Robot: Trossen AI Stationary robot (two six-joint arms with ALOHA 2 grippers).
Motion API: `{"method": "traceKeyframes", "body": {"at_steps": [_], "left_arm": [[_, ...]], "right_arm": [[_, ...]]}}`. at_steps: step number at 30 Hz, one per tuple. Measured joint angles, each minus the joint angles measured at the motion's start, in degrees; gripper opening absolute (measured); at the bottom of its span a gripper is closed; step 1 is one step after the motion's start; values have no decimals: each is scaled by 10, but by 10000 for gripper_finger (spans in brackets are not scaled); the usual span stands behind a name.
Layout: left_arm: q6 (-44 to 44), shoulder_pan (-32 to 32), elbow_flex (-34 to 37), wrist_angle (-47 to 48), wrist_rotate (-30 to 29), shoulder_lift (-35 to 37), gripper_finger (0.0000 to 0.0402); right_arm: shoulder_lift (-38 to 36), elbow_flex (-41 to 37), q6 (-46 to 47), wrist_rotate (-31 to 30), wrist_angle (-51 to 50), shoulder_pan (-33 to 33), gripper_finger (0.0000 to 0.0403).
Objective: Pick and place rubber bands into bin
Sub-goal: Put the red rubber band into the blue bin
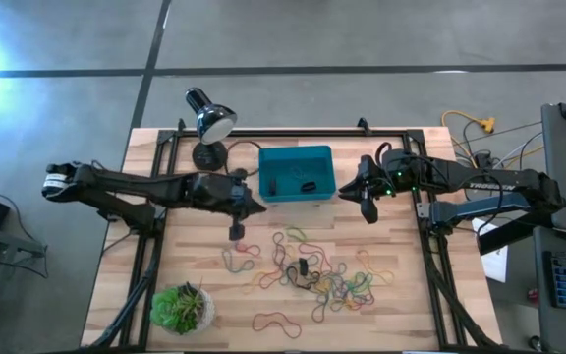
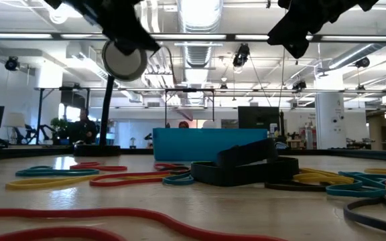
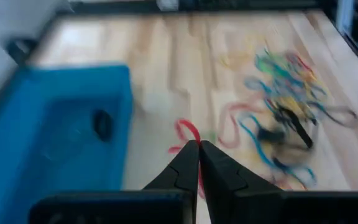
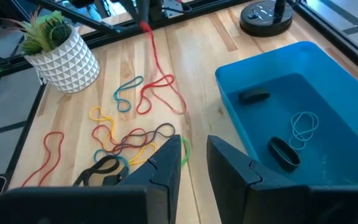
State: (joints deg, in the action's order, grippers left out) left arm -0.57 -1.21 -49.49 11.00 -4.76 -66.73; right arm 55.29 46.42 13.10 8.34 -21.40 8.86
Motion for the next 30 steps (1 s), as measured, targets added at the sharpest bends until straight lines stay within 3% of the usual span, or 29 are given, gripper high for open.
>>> {"method": "traceKeyframes", "body": {"at_steps": [5, 15, 30], "left_arm": [[-26, 24, -15, -38, -35, -7, 0], [-46, 117, -24, -172, -41, -79, 0], [-44, 182, -93, -176, -40, -240, 0]], "right_arm": [[0, 0, -2, -11, 9, -1, 66], [0, 0, 0, -11, 12, -1, 63], [0, -3, 15, -24, 12, -1, 64]]}}
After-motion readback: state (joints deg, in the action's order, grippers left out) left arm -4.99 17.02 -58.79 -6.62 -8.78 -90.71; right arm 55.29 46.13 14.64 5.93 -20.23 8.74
